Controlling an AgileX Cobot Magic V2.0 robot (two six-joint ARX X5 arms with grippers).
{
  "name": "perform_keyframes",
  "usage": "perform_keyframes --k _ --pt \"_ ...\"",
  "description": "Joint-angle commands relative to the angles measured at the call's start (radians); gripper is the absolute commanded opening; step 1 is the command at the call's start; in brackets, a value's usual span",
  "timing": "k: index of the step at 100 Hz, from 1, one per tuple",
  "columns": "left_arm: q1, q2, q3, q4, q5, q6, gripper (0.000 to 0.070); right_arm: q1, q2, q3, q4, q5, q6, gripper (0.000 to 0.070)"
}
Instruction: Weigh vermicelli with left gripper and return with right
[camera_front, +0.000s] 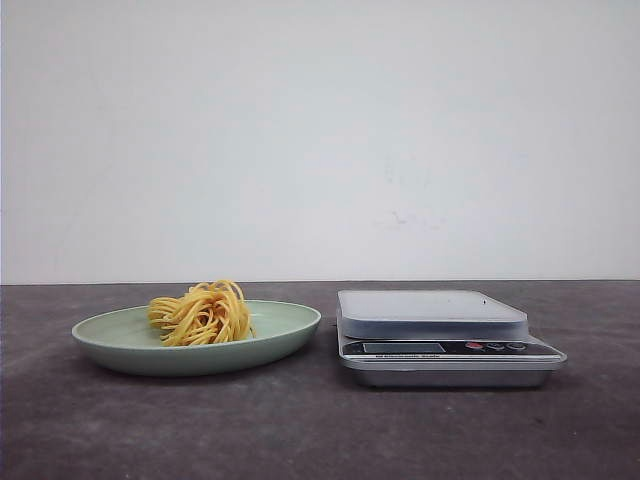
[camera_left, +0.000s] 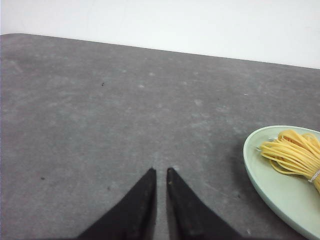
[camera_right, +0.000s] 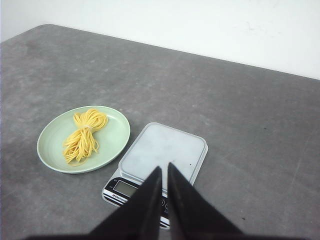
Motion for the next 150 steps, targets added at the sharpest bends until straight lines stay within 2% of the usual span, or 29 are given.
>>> perform_keyframes --k 1,18,32,40,48,57,62,71,82,94,107,117,126,136,150 --pt "0.002 -0.002 -0.019 -0.005 0.008 0.017 0.0000 0.015 0.005 0.010 0.010 0.004 0.008 0.0010" --pt "0.002 -0.002 -0.019 -0.005 0.008 0.017 0.0000 0.015 0.005 0.010 0.010 0.009 0.005 0.0010" --pt "0.002 -0.002 -0.019 -0.005 0.008 0.017 0.0000 0.015 0.005 0.011 0.001 0.120 -0.027 0.0010" --pt "0.002 -0.002 -0.018 -0.005 0.008 0.017 0.0000 0.007 -0.005 0.010 0.011 0.113 -0.030 0.0010" --pt "0.002 -0.002 -0.018 -0.005 0.008 0.017 0.0000 -0.082 -0.021 0.008 0.013 0.105 -0.031 0.0010" --pt "0.002 -0.002 -0.018 -0.005 0.008 0.017 0.0000 -0.272 -0.051 -0.034 0.032 0.021 -0.032 0.0010" --pt "0.002 -0.002 -0.018 -0.005 0.008 0.017 0.0000 -0.404 -0.081 -0.083 0.085 -0.053 -0.037 0.0010" --pt "0.002 -0.002 -0.018 -0.005 0.008 0.017 0.0000 -0.645 -0.160 -0.226 0.256 -0.175 -0.083 0.0010" --pt "0.002 -0.002 -0.018 -0.005 0.008 0.017 0.0000 -0.891 -0.267 -0.422 0.456 -0.384 -0.164 0.0010" --pt "0.002 -0.002 -0.018 -0.005 0.008 0.017 0.0000 -1.072 -0.378 -0.610 0.599 -0.528 -0.192 0.0010" --pt "0.002 -0.002 -0.018 -0.005 0.008 0.017 0.0000 -1.189 -0.454 -0.764 0.708 -0.652 -0.252 0.0010" --pt "0.002 -0.002 -0.018 -0.005 0.008 0.017 0.0000 -1.221 -0.474 -0.827 0.715 -0.701 -0.340 0.0010" --pt "0.002 -0.002 -0.018 -0.005 0.008 0.017 0.0000 -1.232 -0.474 -0.855 0.718 -0.704 -0.396 0.0010" --pt "0.002 -0.002 -0.018 -0.005 0.008 0.017 0.0000 -1.244 -0.476 -0.879 0.730 -0.701 -0.423 0.0010" --pt "0.002 -0.002 -0.018 -0.005 0.008 0.017 0.0000 -1.260 -0.497 -0.946 0.804 -0.697 -0.417 0.0010"
